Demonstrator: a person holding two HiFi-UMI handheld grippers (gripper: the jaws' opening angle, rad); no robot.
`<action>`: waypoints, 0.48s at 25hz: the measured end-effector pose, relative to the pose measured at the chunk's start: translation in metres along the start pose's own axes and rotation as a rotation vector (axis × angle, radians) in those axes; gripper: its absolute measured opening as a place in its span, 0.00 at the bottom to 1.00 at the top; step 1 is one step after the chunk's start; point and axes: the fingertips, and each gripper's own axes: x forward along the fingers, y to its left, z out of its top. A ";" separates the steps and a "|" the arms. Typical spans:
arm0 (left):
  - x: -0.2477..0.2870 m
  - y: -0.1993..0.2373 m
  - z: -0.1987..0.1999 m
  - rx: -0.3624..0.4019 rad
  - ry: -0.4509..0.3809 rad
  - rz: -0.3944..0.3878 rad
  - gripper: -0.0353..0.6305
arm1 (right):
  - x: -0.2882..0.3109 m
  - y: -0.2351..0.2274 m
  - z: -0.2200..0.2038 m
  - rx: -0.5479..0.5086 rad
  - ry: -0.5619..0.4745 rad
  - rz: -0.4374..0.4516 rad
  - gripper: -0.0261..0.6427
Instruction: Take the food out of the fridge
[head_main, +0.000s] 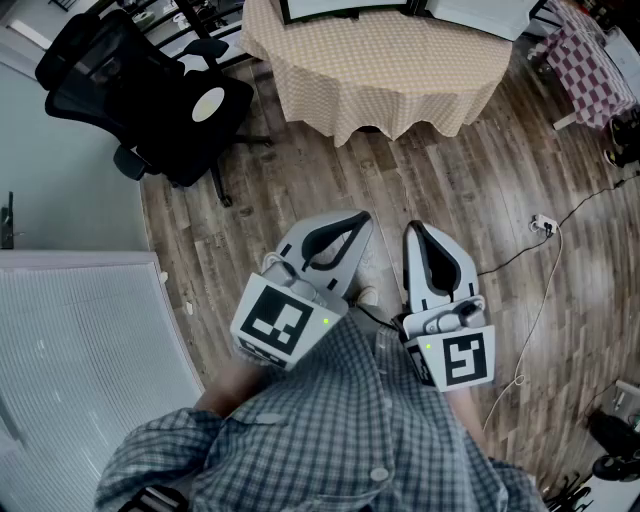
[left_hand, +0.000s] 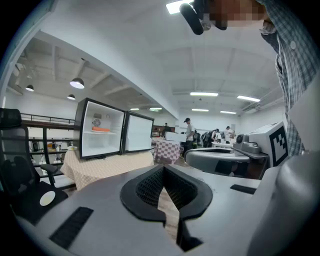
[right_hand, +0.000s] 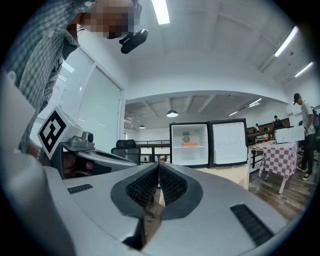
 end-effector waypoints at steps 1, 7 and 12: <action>-0.001 0.001 -0.001 0.002 0.000 -0.003 0.06 | 0.001 0.001 0.000 -0.002 0.000 -0.002 0.06; -0.005 0.008 -0.004 -0.004 -0.002 -0.009 0.06 | 0.005 0.007 -0.003 -0.007 0.004 -0.008 0.06; -0.008 0.012 -0.002 -0.002 -0.011 -0.019 0.06 | 0.008 0.009 -0.003 0.011 0.004 -0.029 0.06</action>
